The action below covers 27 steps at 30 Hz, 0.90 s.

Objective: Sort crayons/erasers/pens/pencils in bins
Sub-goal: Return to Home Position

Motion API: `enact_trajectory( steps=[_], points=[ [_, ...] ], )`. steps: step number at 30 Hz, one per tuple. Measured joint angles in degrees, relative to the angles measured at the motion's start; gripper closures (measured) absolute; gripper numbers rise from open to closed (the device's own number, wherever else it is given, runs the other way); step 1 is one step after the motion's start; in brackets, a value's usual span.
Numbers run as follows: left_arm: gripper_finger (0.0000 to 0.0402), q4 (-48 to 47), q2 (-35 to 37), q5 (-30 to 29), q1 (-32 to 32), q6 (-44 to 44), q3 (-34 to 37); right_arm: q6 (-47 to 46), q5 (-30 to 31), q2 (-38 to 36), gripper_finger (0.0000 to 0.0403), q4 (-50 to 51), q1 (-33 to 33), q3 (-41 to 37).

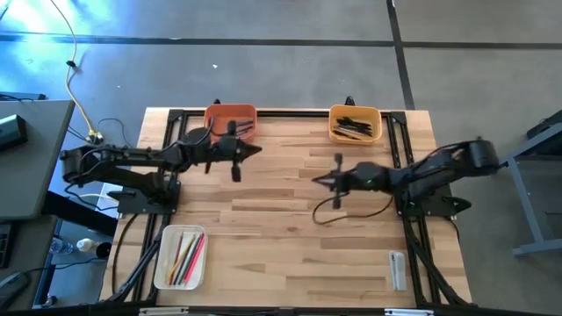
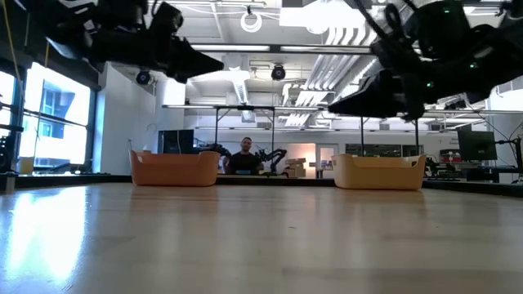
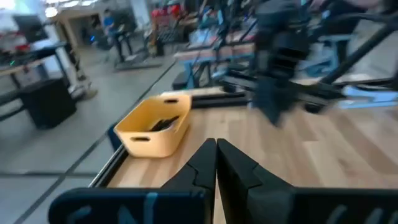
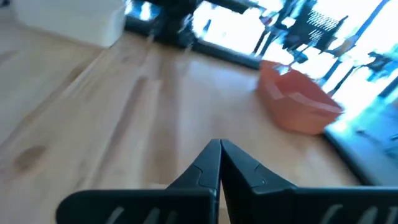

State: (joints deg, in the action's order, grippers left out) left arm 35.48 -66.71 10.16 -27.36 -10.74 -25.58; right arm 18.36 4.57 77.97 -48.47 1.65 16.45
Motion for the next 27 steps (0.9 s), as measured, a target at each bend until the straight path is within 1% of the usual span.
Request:
enact_trajectory(
  steps=[2, 6, 9, 11, 15, 17, 22, 27],
  points=[
    [0.0401, 2.31, 1.81, 1.38, 0.52, 0.0, 2.43, 0.97, -1.67, -5.58, 0.0403, -0.04, 3.1, -2.67],
    [0.0401, 5.6, 4.91, 1.66, 1.62, 0.0, 6.59, 1.67, -5.32, -15.74, 0.0403, 2.5, 9.45, -6.11],
    [0.0401, 8.33, 7.01, 2.26, 2.09, 0.02, 9.84, 0.17, -9.62, -21.86, 0.0403, 5.01, 14.02, -8.06],
    [0.0401, 8.47, 8.67, 3.96, 2.17, 0.02, 11.63, -1.11, -12.85, -25.06, 0.0403, 7.42, 16.65, -9.04],
    [0.0401, 8.47, 12.06, 8.62, 2.2, 0.97, 14.26, -3.34, -18.33, -29.29, 0.0403, 11.4, 20.43, -10.04],
    [0.0401, 8.46, 13.73, 9.23, 2.28, 1.11, 15.6, -3.96, -20.05, -30.79, 0.0403, 12.79, 21.32, -10.43],
    [0.0401, 8.64, 16.63, 9.22, 2.31, -0.38, 18.53, -3.91, -21.0, -34.47, 0.0403, 13.41, 22.92, -12.51],
    [0.0401, 11.46, 19.73, 9.35, 2.3, -0.45, 21.1, -3.97, -21.25, -37.99, 0.0403, 13.99, 24.68, -14.55]
  ],
)
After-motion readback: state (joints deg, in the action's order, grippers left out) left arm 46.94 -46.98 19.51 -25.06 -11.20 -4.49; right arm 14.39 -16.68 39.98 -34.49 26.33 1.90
